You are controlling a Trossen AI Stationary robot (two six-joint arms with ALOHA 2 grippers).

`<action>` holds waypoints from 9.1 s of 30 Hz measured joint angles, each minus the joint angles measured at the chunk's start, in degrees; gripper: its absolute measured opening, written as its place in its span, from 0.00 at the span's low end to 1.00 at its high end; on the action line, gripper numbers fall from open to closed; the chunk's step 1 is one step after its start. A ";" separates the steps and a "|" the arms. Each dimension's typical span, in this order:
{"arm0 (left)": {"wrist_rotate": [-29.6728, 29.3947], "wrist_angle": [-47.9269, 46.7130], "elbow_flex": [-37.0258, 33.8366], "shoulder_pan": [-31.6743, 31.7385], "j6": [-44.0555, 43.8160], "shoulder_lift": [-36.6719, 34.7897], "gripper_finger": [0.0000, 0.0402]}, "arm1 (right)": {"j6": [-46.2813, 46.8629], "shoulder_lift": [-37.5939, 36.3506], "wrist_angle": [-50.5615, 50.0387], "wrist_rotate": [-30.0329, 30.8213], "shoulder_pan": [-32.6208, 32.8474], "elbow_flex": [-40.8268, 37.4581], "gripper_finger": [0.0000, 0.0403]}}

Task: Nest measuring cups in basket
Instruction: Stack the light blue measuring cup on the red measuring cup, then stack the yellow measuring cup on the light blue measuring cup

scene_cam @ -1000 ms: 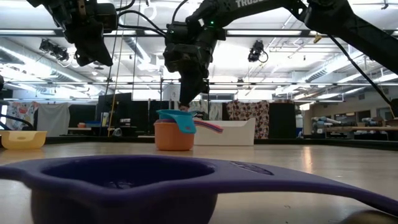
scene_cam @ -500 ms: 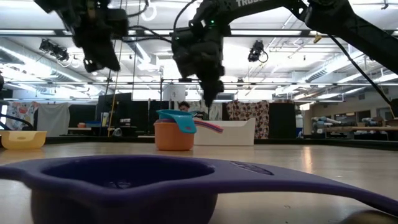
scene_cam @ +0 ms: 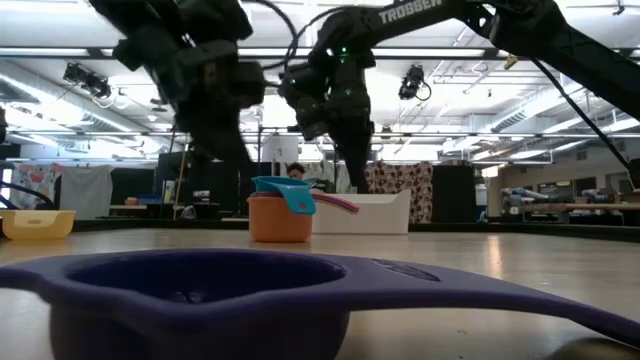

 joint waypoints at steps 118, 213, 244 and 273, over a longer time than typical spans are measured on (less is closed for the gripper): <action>14.01 23.76 -0.22 4.34 9.32 15.64 0.02 | -2.67 0.39 18.12 -19.33 3.92 -10.93 0.16; -2.11 -64.39 -0.05 2.72 -9.02 -34.81 0.29 | 38.96 -32.48 -4.54 5.64 31.35 -10.43 0.04; -4.46 -61.26 -4.99 -3.97 -15.02 -34.06 0.31 | 39.44 -32.46 -4.53 6.38 31.38 -10.43 0.04; -13.35 -50.98 -9.58 4.04 -56.78 -22.26 0.29 | 36.84 -32.44 -3.99 6.02 31.39 -10.43 0.04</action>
